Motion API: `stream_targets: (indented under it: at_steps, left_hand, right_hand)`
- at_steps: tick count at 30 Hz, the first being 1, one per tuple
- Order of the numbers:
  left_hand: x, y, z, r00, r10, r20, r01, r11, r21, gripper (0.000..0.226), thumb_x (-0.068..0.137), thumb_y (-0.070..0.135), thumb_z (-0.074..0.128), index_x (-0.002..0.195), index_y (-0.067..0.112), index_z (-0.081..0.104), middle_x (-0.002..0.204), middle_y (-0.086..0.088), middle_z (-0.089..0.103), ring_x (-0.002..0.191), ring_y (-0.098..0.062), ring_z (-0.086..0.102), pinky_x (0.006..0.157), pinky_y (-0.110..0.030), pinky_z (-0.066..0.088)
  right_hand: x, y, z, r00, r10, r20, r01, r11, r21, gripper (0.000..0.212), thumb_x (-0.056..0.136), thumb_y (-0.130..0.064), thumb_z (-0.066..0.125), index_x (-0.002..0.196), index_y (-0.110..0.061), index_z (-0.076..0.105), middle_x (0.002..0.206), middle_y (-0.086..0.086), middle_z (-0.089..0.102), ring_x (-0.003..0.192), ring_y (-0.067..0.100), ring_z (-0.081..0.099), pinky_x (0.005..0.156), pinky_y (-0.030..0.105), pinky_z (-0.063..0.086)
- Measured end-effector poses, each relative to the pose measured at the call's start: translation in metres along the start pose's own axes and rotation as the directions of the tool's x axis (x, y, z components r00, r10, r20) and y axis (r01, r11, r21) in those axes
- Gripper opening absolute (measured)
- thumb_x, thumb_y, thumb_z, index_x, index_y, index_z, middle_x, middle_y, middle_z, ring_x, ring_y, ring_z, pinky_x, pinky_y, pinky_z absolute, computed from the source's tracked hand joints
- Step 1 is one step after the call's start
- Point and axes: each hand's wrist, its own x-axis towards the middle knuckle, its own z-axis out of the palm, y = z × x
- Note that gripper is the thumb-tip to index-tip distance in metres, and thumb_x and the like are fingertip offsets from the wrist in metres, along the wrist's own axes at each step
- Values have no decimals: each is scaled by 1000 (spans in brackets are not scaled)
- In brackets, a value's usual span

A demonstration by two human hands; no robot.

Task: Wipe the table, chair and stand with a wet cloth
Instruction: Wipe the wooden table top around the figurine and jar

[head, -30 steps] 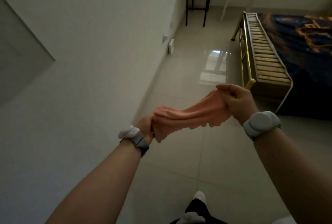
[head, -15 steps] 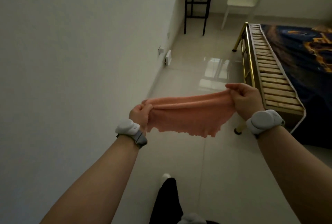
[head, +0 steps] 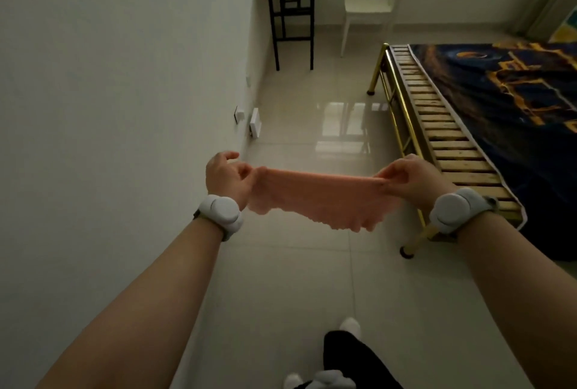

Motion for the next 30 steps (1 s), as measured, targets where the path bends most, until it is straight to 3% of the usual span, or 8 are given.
stream_targets:
  at_steps: [4,7,12,17,21,24,27,30]
  left_hand:
    - [76,6,24,995,36,92,-21,987,-161,30,80,35,69,63,13,61,92,-6,61,88,-20,57,76,-33,50]
    - [120,26,40,964,-13,265,77,969,-235,36,86,41,60,62,18,44,59,4,43,55,-10,39,52,-22,35]
    - [217,46,72,895,-48,444,120,983,-136,27,88,37,60,90,10,62,76,1,59,68,-11,53,59,-21,43]
    - [288,57,86,897,-132,421,232,953,-196,17,90,23,59,74,17,61,62,-3,59,50,-18,55,44,-26,42]
    - [350,61,111,875,-270,402,397,875,-277,18,90,25,58,74,17,61,78,-11,62,72,-26,59,67,-39,52]
    - [415,68,141,864,-298,407,445,830,-336,15,88,28,59,79,18,66,87,-13,67,87,-29,62,86,-42,51]
    - [452,89,165,875,-234,425,399,844,-358,18,87,31,61,89,15,69,95,-14,69,95,-28,64,89,-41,53]
    - [534,109,188,880,-121,459,337,840,-425,23,87,38,61,90,17,69,91,-8,70,91,-24,66,85,-40,55]
  right_hand:
    - [81,20,-13,996,43,-80,-44,999,-21,19,88,-30,61,101,-19,70,130,2,45,123,26,40,102,44,39]
    - [134,25,-25,993,33,-114,-17,990,137,17,93,-24,55,102,-16,66,110,6,60,104,23,55,87,37,45]
    - [243,36,-58,996,40,-84,-21,976,217,16,96,-20,49,105,-16,62,93,3,62,89,20,59,76,31,44]
    - [330,39,-81,995,46,-86,-28,980,197,19,97,-18,48,109,-13,62,94,4,61,85,17,56,76,29,42]
    - [394,27,-86,985,145,-92,-123,970,210,21,93,-24,56,94,-7,67,81,9,63,74,19,58,66,27,43]
    - [455,3,-87,975,219,28,-212,892,399,18,89,-25,60,83,-9,66,82,12,64,79,25,61,63,29,50]
    - [494,-26,-83,965,204,164,-261,801,539,15,87,-23,63,88,-7,65,85,14,64,80,26,64,70,36,57]
    - [574,-57,-80,959,183,216,-279,745,606,17,89,-21,61,92,-4,63,83,14,65,72,22,65,58,29,56]
